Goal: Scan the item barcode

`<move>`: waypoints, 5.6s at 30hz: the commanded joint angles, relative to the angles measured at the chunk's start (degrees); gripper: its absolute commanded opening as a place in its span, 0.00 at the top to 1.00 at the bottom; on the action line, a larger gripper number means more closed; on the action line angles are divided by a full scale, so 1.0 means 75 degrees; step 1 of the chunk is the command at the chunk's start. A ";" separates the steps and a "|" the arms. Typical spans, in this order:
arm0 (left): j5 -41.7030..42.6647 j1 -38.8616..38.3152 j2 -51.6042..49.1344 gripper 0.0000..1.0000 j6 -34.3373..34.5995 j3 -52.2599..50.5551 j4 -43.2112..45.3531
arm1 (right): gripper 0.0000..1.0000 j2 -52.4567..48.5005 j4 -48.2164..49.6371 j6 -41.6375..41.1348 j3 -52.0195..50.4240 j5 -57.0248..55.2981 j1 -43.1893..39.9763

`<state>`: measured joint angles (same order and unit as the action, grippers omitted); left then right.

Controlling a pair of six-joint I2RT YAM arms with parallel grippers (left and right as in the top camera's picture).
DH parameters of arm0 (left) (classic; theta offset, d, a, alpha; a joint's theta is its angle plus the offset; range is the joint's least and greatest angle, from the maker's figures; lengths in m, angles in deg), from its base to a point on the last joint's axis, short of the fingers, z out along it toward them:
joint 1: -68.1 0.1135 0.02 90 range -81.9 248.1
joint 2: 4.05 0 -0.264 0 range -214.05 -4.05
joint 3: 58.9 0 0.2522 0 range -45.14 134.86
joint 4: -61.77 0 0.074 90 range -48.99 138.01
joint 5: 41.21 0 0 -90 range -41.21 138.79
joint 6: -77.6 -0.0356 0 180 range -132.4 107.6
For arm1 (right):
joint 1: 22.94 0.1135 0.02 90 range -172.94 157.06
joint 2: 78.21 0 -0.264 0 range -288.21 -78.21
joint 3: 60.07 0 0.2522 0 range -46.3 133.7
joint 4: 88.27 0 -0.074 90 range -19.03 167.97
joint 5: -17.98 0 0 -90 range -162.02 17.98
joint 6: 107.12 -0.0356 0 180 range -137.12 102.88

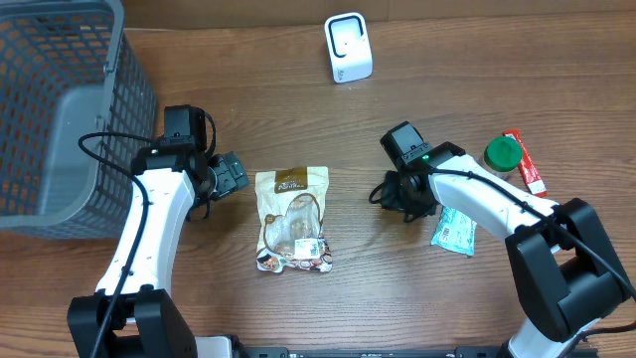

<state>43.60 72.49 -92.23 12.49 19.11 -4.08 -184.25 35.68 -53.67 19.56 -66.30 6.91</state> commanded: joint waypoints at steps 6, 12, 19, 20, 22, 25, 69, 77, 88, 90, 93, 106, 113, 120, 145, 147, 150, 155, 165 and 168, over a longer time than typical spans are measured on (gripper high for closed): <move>-0.0079 0.0015 0.0017 0.00 -0.0087 0.0111 0.0006 | 0.36 -0.0023 0.1195 0.0545 -0.0041 0.1239 0.0790; -0.0079 0.0015 0.0017 0.00 -0.0087 0.0111 0.0006 | 0.31 -0.0023 0.1224 0.0539 -0.0041 0.0364 0.0979; -0.0079 0.0015 0.0017 0.00 -0.0087 0.0111 0.0006 | 0.27 -0.0023 0.1204 0.0539 -0.0090 0.0242 0.0976; -0.0079 0.0015 0.0017 0.00 -0.0087 0.0111 0.0009 | 0.27 -0.0023 0.1204 0.0539 -0.0128 0.0242 0.0976; -0.0073 0.0015 0.0017 0.00 -0.0085 0.0111 0.0131 | 0.25 -0.0023 0.1198 0.0539 -0.0242 0.0245 0.0976; -0.0076 0.0015 0.0017 0.00 -0.0085 0.0111 0.0551 | 0.25 -0.0023 0.1119 0.0539 -0.0248 0.0245 0.0976; 0.0842 -0.1411 -0.0029 0.89 0.0711 0.0096 -0.0402 | 0.19 -0.0023 0.1119 0.0539 -0.0248 0.0099 0.0976; 0.0076 -0.1818 -0.0801 0.87 0.1008 0.0090 -0.0379 | 0.17 -0.0023 0.1087 0.0539 -0.0248 0.0099 0.0976; 0.0350 -0.1862 -0.2197 0.87 0.0574 0.0093 0.0764 | 0.17 -0.0023 0.0842 0.0536 -0.0248 -0.0455 0.0965; 0.0825 -0.1906 -0.2221 0.87 0.0239 0.0093 0.1070 | 0.16 -0.0023 0.0781 0.0536 -0.0248 -0.0592 0.0944; 0.1728 -0.2014 -0.2221 0.89 -0.0347 0.0093 0.1591 | 0.15 -0.0023 0.0743 0.0536 -0.0248 -0.0589 0.0898; 0.2503 -0.3241 -0.2226 0.88 -0.0525 0.0090 0.2582 | 0.09 -0.0023 0.0067 0.0510 -0.0248 -0.0583 0.0323; 0.2422 -0.3395 -0.2192 0.83 -0.0775 0.0629 0.2401 | 0.05 -0.0023 -0.0017 0.0513 -0.0248 -0.0592 0.0251; 0.1454 -0.3025 -0.2037 0.72 -0.0679 0.2011 0.0297 | 0.00 -0.0023 -0.0038 0.0516 -0.0248 -0.0589 0.0254; 0.1000 -0.1932 -0.0793 0.10 0.0283 0.1288 -0.2527 | 0.00 -0.0023 0.0050 0.0513 -0.0248 -0.0586 0.0254; 0.1011 -0.1923 -0.0600 0.09 0.0428 0.0801 -0.2261 | 0.00 -0.0023 0.0047 0.0513 -0.0248 -0.0586 0.0254; 0.1134 -0.1923 -0.0533 0.09 0.0662 0.0099 -0.1679 | 0.00 -0.0023 0.0047 0.0513 -0.0248 -0.0586 0.0254; 0.1760 -0.1923 -0.0542 0.10 0.0921 -0.0973 0.0050 | 0.00 -0.0023 0.0052 0.0510 -0.0248 -0.0583 0.0254; 0.1999 -0.1944 -0.0542 0.21 0.1556 -0.2028 0.1687 | 0.00 -0.0023 0.0114 0.0513 -0.0248 -0.0586 0.0254; 0.2139 -0.1944 -0.0542 0.22 0.1789 -0.2226 0.1833 | 0.00 -0.0023 0.0128 0.0513 -0.0248 -0.0586 0.0254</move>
<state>57.70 57.71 -96.63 22.52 4.16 9.21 -184.23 35.97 -49.96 17.97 -70.06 9.07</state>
